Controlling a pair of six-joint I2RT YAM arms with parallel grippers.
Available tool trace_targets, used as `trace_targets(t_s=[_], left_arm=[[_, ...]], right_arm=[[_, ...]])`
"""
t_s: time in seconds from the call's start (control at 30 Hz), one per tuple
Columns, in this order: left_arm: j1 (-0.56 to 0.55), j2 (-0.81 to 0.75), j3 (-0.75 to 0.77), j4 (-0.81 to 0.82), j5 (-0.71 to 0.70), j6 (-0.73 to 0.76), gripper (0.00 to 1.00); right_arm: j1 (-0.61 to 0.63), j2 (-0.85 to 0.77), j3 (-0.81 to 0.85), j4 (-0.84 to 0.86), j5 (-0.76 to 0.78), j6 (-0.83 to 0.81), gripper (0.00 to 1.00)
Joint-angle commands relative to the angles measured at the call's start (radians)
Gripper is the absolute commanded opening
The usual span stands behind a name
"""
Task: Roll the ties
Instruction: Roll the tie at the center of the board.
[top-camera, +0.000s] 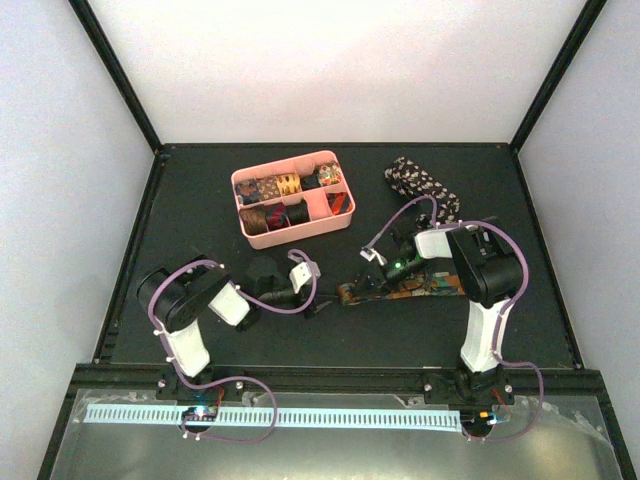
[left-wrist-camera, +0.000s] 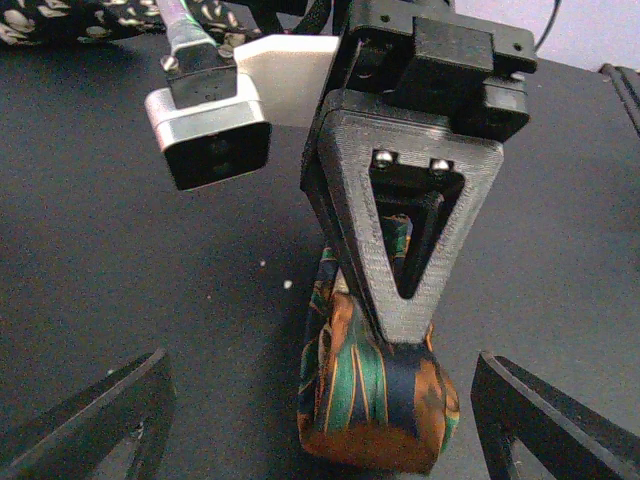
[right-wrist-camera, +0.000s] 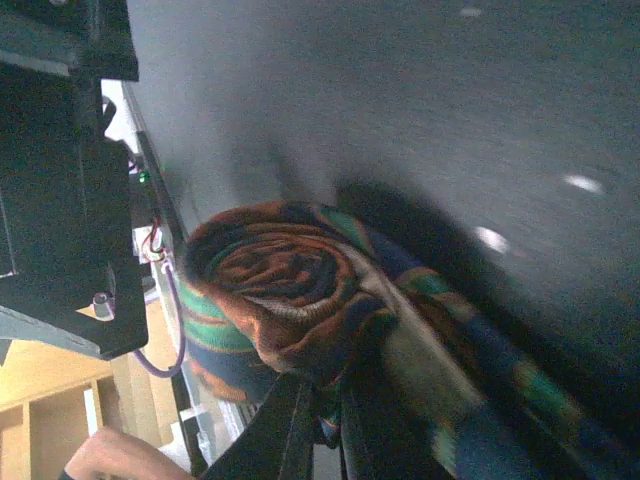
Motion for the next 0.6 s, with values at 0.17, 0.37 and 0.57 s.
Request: trace_targets(t_s=[0.17,0.37,0.57], left_arm=[[-0.102,0.093,0.04,0.102,0.002,0.067,0.86],[-0.114,0.17,0.107,0.113,-0.017,0.129,0.86],[-0.144,0.237,0.169,0.082,-0.047,0.177,0.85]], right_arm=[[-0.038,0.024,-0.038,-0.077,0.29,0.006,0.02],[-0.038,0.061,-0.016,-0.096,0.288,-0.013,0.02],[-0.038,0.051,-0.019,-0.1,0.284,-0.028,0.02]])
